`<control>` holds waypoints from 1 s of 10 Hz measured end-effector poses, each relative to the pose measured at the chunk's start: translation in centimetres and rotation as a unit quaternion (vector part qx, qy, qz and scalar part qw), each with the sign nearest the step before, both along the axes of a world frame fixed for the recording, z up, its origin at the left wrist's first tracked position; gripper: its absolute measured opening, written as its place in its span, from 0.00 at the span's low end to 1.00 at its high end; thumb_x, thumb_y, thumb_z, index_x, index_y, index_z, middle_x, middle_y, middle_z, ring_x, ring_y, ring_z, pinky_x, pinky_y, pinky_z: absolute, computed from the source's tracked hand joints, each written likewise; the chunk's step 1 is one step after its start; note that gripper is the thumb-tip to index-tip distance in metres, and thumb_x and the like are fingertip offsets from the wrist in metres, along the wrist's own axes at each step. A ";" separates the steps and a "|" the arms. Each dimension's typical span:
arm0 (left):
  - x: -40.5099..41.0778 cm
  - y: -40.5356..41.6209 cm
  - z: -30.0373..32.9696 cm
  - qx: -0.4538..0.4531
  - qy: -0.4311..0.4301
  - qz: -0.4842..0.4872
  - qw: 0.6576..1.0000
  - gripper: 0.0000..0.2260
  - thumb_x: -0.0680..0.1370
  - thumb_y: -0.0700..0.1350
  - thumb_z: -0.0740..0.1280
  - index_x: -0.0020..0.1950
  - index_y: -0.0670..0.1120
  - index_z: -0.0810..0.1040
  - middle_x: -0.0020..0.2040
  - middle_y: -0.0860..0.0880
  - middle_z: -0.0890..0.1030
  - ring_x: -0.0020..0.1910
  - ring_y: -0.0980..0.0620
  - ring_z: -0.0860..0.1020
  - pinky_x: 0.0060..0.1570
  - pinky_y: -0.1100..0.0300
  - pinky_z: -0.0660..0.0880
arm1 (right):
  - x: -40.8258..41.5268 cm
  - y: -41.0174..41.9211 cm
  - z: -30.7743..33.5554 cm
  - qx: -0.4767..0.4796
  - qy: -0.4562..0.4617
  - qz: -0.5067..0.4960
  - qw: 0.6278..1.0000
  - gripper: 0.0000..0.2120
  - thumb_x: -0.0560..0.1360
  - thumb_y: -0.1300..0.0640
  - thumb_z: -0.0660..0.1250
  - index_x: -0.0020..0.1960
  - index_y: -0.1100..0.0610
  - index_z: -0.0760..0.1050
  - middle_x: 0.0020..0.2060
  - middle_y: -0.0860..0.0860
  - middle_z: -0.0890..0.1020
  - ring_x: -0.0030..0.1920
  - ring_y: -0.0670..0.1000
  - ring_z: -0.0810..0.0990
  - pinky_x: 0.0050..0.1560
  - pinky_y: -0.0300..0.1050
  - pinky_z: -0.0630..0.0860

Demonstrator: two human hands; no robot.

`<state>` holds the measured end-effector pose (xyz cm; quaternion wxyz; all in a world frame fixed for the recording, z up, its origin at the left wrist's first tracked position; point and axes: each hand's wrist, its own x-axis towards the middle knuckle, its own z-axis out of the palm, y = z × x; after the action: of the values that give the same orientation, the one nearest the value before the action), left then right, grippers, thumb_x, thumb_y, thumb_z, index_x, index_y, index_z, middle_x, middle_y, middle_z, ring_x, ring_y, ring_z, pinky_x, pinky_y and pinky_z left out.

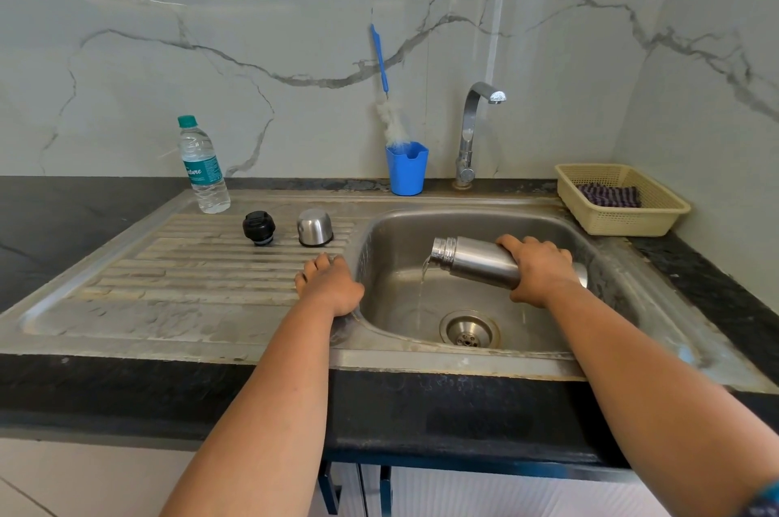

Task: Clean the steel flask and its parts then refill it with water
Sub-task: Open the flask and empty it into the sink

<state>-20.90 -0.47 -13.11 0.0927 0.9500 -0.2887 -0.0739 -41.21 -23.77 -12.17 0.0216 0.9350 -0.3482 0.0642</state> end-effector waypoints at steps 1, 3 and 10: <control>0.0 0.0 0.0 -0.001 0.001 0.000 1.000 0.31 0.79 0.52 0.62 0.79 0.44 0.57 0.76 0.42 0.58 0.74 0.40 0.58 0.73 0.46 0.57 | 0.0 0.0 0.0 0.000 0.001 0.000 1.000 0.40 0.63 0.53 0.77 0.69 0.43 0.61 0.56 0.51 0.75 0.58 0.57 0.74 0.60 0.55 0.69; 0.0 0.1 -0.1 0.000 -0.006 0.000 1.000 0.30 0.79 0.52 0.62 0.78 0.44 0.58 0.76 0.41 0.59 0.73 0.40 0.59 0.73 0.46 0.58 | 0.1 0.1 0.0 -0.003 0.001 0.002 1.000 0.40 0.63 0.52 0.77 0.69 0.43 0.61 0.57 0.51 0.75 0.59 0.57 0.73 0.61 0.55 0.69; 0.2 -0.1 -0.1 0.009 -0.010 -0.001 1.000 0.31 0.79 0.53 0.61 0.79 0.44 0.57 0.76 0.41 0.59 0.73 0.40 0.59 0.73 0.46 0.58 | 0.2 0.0 0.1 -0.005 0.004 0.000 1.000 0.40 0.63 0.53 0.77 0.69 0.43 0.60 0.57 0.52 0.75 0.59 0.57 0.73 0.61 0.56 0.69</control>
<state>-20.74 -0.53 -13.24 0.0812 0.9512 -0.2900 -0.0676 -41.06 -23.75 -12.10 0.0273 0.9352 -0.3477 0.0621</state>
